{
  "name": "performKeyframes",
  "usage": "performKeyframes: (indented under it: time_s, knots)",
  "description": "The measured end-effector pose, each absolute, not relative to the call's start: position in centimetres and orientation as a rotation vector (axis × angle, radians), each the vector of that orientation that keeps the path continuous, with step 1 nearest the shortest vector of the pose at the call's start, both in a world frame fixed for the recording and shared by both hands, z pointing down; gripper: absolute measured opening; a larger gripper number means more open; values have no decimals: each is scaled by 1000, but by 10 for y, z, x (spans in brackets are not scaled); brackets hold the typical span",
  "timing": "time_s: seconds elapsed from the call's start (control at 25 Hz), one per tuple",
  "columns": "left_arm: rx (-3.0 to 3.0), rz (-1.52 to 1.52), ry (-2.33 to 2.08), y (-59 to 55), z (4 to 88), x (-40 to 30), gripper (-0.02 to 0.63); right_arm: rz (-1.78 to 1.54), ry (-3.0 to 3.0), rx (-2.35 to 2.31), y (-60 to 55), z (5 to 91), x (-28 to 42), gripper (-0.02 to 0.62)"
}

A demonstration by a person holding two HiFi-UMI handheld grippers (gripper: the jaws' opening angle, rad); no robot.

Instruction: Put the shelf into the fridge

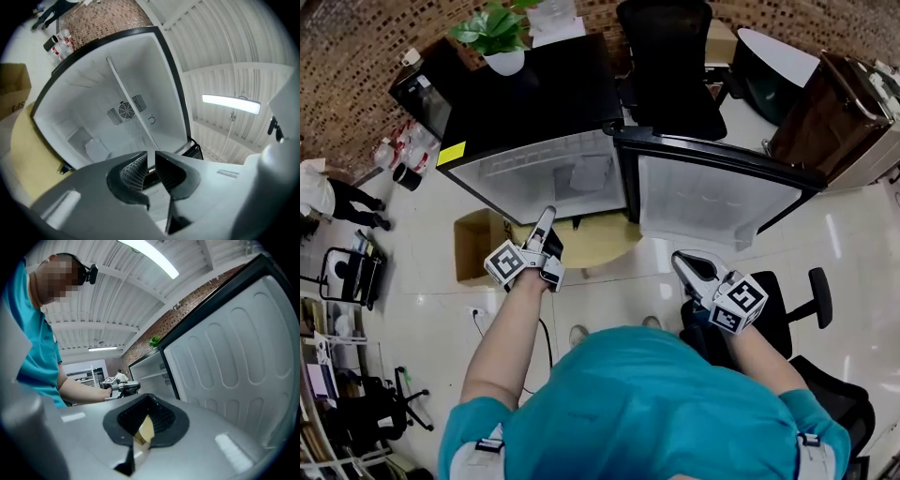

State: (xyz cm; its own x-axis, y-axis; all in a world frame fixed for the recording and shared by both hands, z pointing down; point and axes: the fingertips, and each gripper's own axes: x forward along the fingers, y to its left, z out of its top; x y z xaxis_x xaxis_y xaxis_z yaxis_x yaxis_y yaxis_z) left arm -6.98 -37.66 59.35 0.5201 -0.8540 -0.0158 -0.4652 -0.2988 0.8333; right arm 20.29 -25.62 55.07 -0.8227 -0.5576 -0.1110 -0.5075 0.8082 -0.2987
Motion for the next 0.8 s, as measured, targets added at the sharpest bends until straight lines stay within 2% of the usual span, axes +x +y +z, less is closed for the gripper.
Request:
performKeyframes:
  time_s: [0.12,0.2,0.32,0.8]
  knots:
    - [2134,-602,-973,-328,605,-37,51,-380,2774,-798,-247,580,229,3]
    - [2129,-563,-1001,-299,623,-39,51,-390,2768,-770,-244,591,230,3]
    - [2317,-564,-918,-255,587,-38,51,-398,2788,-735,-229,587,208,3]
    - [2553,-379,-994,-53,613,-235,50,-340,2839,-758,-68,565,-4,2]
